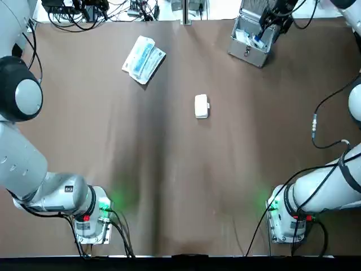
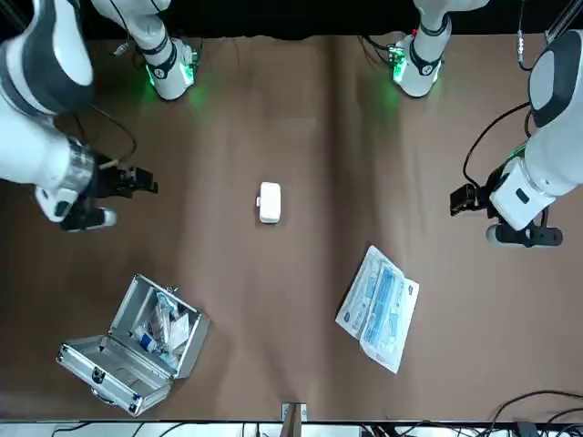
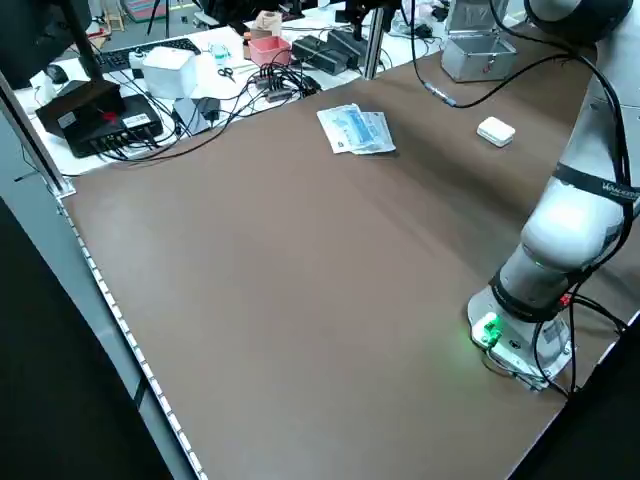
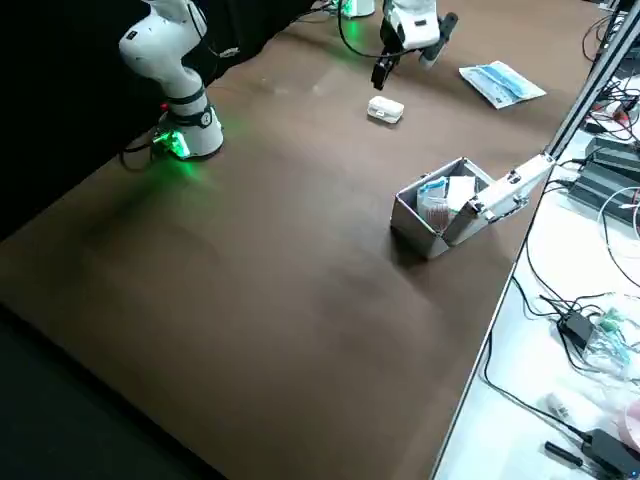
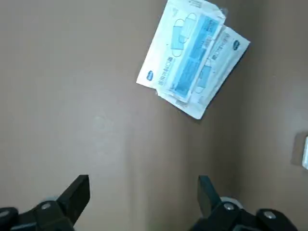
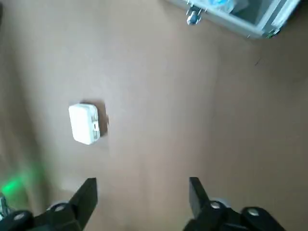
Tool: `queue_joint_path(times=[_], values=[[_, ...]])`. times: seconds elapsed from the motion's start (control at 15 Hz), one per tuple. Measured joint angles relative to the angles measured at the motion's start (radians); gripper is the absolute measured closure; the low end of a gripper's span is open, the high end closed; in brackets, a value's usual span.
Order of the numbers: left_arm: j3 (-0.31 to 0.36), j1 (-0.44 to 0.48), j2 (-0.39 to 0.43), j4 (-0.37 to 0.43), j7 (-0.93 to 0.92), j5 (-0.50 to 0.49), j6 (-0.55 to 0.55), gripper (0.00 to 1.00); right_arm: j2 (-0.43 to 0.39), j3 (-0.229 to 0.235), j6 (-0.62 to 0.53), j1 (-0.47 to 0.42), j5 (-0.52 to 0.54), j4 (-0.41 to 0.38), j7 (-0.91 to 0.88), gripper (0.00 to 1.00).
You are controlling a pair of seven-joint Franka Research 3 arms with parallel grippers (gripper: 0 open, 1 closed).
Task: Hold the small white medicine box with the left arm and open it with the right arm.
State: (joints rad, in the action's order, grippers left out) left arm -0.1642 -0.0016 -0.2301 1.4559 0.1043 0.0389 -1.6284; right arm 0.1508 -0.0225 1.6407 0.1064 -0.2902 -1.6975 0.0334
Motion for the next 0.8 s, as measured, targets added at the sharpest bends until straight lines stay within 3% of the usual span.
queue_joint_path(times=[0.2, 0.33, 0.47, 0.53, 0.6, 0.8], values=[[0.0, 0.001, 0.0, -0.009, 0.0, 0.021, -0.019, 0.01, 0.039, -0.001, 0.001, 0.036, -0.019, -0.032, 0.001, 0.48], [-0.002, 0.001, 0.0, -0.015, 0.0, 0.023, -0.035, 0.01, 0.069, -0.001, 0.004, 0.046, -0.053, -0.044, 0.001, 0.53], [-0.004, 0.0, 0.0, -0.016, -0.005, 0.03, -0.056, 0.01, 0.102, -0.001, 0.008, 0.049, -0.089, -0.048, 0.0, 0.74], [-0.004, 0.003, 0.0, -0.016, -0.026, 0.093, -0.065, 0.01, 0.133, -0.001, 0.011, 0.053, -0.111, -0.048, 0.0, 0.93], [-0.004, 0.005, 0.0, -0.016, -0.046, 0.14, -0.067, 0.01, 0.145, -0.001, 0.015, 0.057, -0.118, -0.048, -0.001, 0.99], [-0.002, 0.014, -0.001, -0.016, -0.169, 0.273, -0.068, 0.01, 0.186, -0.001, 0.055, 0.087, -0.121, -0.049, -0.002, 0.99]])
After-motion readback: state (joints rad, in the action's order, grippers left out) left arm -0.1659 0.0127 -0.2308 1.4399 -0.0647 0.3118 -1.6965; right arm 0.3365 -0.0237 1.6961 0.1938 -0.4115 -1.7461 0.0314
